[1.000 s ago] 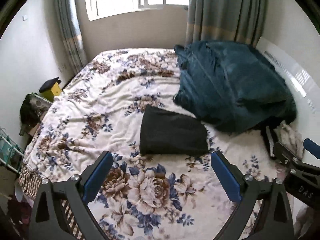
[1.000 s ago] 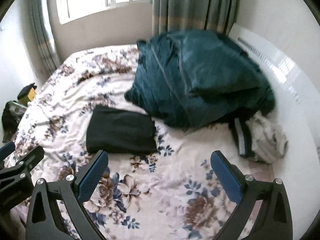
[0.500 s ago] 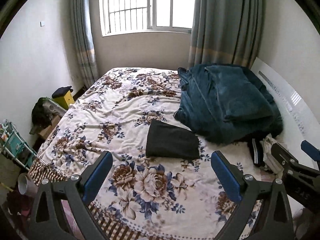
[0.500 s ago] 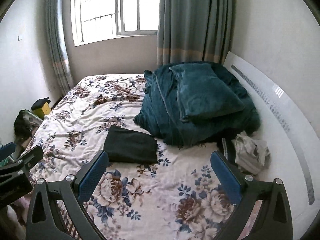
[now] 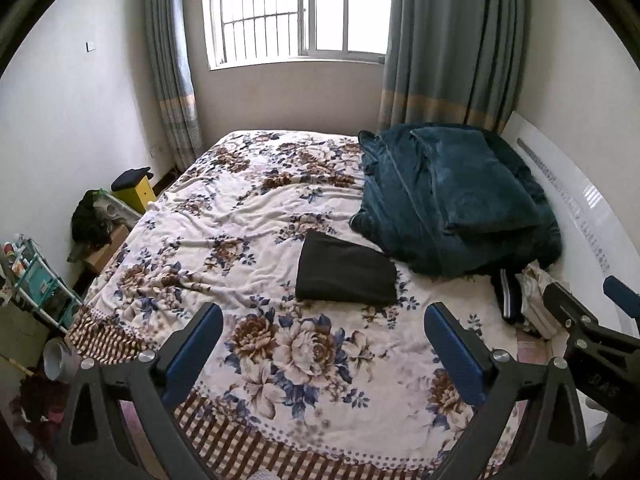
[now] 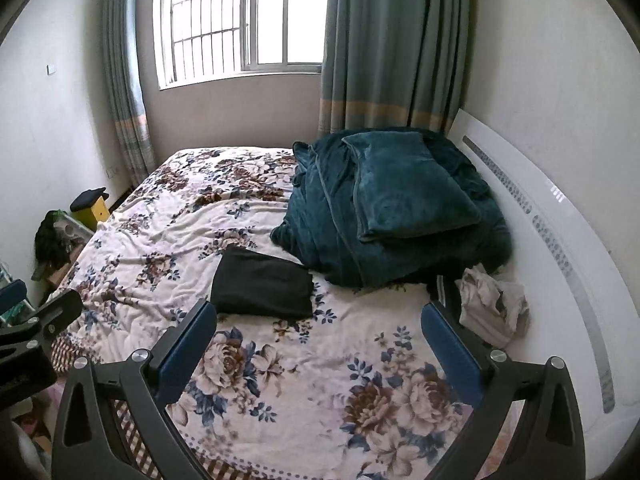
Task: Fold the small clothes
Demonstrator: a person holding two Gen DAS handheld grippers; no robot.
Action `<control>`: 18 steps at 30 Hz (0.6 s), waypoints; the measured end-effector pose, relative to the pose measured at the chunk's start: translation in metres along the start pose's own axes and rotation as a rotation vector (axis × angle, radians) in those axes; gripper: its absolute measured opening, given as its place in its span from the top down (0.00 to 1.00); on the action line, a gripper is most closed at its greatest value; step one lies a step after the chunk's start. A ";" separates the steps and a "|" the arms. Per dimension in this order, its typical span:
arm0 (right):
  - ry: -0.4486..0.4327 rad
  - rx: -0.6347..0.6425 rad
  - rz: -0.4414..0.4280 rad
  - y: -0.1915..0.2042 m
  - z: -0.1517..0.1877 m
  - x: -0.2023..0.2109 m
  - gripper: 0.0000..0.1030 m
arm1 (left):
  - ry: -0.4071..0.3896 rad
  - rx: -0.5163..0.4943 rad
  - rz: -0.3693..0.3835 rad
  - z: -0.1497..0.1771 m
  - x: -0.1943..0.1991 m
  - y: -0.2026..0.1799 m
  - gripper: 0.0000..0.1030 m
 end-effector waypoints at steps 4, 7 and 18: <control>0.009 0.001 -0.021 -0.001 -0.003 -0.002 0.00 | 0.006 0.000 -0.013 0.002 0.003 0.000 0.00; 0.006 0.005 -0.028 0.000 -0.004 -0.001 0.00 | 0.001 -0.001 -0.020 0.002 0.006 0.000 0.00; 0.001 0.006 -0.046 0.003 -0.013 -0.002 0.00 | -0.022 -0.001 -0.028 -0.005 0.012 0.000 0.00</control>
Point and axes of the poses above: each gripper's, at about its wrist camera, not at the fingertips, and x roughly against the way its jaws point, y to its left, z to its underside, the point moved 5 cm from there along -x, roughly the way its jaws point, and after that the axes turned 15 degrees about -y, right-handed, at the moved point
